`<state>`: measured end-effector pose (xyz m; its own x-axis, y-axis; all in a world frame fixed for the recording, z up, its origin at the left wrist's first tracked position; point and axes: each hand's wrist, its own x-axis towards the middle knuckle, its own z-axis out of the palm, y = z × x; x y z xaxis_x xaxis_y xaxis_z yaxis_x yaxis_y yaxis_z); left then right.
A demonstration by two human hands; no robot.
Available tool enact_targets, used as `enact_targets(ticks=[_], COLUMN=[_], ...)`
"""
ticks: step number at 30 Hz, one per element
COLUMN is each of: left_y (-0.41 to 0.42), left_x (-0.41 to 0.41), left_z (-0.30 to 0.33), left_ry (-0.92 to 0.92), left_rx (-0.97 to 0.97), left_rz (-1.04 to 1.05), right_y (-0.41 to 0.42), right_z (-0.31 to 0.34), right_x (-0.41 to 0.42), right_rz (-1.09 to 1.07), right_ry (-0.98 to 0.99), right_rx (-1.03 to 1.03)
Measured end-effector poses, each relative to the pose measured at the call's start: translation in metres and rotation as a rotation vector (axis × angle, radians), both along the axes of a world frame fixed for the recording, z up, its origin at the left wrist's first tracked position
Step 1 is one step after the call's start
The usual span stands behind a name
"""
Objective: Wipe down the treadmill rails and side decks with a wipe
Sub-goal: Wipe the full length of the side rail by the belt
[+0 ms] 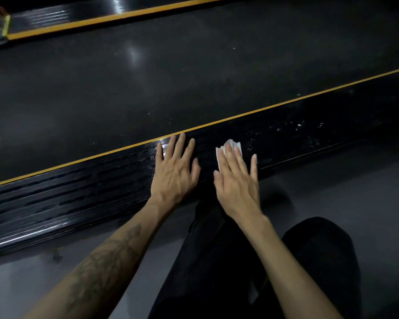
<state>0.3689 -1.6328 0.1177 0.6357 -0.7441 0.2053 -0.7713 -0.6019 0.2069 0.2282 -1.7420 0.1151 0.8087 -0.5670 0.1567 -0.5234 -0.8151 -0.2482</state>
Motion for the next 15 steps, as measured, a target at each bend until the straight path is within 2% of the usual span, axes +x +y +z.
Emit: enact_targets(ticks=[4,9,15], left_y=[-0.002,-0.002,-0.003], left_x=[0.0,0.0,0.0], left_z=[0.0,0.001,0.002], left_ry=[0.013,0.034,0.042], left_rx=[0.01,-0.006,0.014], left_rz=[0.017,0.023,0.023], right_y=[0.028,0.011,0.03], right_z=[-0.005,-0.003,-0.005], right_x=[-0.009,0.006,-0.015], right_rz=[-0.014,0.053,-0.056], right_ry=[-0.039,-0.035,-0.026], right_rx=[0.011,0.017,0.013])
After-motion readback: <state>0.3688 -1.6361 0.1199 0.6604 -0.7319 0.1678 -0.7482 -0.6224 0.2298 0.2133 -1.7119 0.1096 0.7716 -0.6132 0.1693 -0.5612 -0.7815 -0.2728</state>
